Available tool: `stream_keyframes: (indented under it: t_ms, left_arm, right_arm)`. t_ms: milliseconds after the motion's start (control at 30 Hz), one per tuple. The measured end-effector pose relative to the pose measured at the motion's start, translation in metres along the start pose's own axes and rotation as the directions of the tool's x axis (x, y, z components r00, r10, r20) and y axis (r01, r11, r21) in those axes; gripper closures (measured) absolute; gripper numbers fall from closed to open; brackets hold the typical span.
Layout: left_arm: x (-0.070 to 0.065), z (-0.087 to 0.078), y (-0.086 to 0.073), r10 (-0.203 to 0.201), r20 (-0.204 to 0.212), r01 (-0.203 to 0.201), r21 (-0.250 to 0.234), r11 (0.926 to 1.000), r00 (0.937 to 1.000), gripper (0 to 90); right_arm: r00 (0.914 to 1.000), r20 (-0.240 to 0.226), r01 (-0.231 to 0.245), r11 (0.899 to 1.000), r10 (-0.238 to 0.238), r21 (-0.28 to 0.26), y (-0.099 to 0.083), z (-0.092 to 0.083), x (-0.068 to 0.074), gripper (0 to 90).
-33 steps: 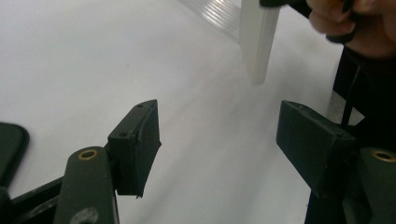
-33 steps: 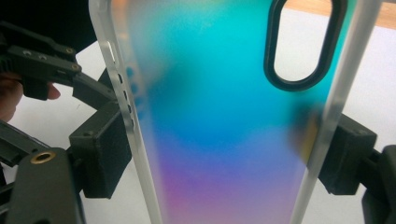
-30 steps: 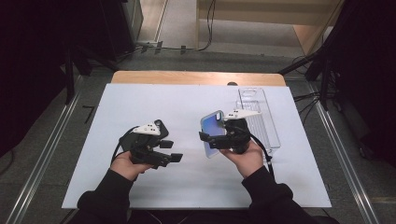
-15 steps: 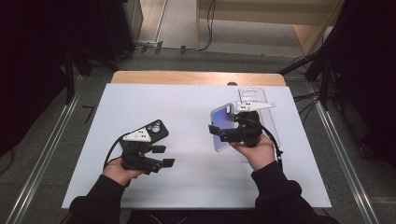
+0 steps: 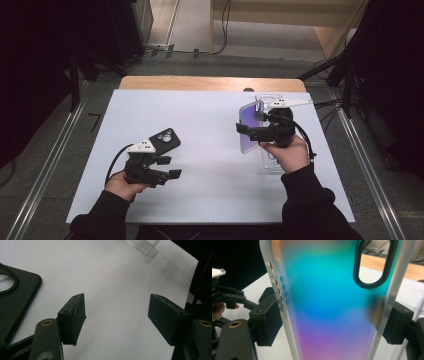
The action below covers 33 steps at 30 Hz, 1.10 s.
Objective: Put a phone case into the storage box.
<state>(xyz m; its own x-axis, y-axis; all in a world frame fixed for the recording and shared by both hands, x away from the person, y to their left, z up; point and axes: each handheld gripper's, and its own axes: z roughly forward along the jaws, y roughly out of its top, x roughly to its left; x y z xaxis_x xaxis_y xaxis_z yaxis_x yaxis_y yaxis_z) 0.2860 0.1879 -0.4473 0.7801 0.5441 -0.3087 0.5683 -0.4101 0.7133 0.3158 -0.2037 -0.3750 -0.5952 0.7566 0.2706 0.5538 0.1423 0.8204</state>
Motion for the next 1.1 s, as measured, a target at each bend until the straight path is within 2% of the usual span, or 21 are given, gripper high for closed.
stream_keyframes:
  t_ms: [200,267,367,533,733,967,1033,1100]
  left_arm:
    - [0.000,-0.003,-0.003,-0.019,-0.018,0.019,-0.004,0.9998,0.9997,30.2]
    - [0.000,-0.005,-0.003,-0.017,-0.025,0.017,-0.006,0.9998,0.9995,30.2]
    - [0.001,-0.006,-0.005,-0.024,-0.027,0.023,-0.009,0.9997,0.9994,30.2]
    - [0.000,-0.008,-0.007,-0.033,-0.036,0.032,-0.019,0.9993,0.9988,30.2]
    - [0.001,-0.010,-0.009,-0.050,-0.038,0.049,-0.030,0.9984,0.9980,30.2]
    - [0.002,-0.011,-0.011,-0.057,-0.045,0.055,-0.029,0.9980,0.9974,30.2]
    - [0.002,-0.011,-0.011,-0.059,-0.042,0.058,-0.034,0.9978,0.9974,30.2]
    - [0.002,-0.011,-0.011,-0.058,-0.044,0.056,-0.035,0.9978,0.9974,30.2]
  right_arm:
    - [0.9995,0.029,-0.015,1.000,0.016,-0.027,0.005,-0.008,-0.010,15.9]
    - [0.9984,0.057,-0.004,0.999,0.006,-0.035,0.007,-0.011,-0.014,15.9]
    - [0.9960,0.088,-0.013,0.999,0.017,-0.045,0.010,-0.015,-0.020,15.9]
    - [0.9944,0.089,-0.051,0.996,0.057,-0.073,0.015,-0.019,-0.031,15.9]
    - [0.9854,0.158,-0.053,0.995,0.065,-0.079,0.023,-0.019,-0.044,15.9]
    - [0.9778,0.187,-0.080,0.993,0.095,-0.085,0.032,-0.014,-0.060,15.9]
    - [0.9777,0.180,-0.094,0.992,0.107,-0.082,0.035,-0.011,-0.064,15.9]
    - [0.9739,0.198,-0.096,0.992,0.111,-0.082,0.037,-0.008,-0.069,15.9]
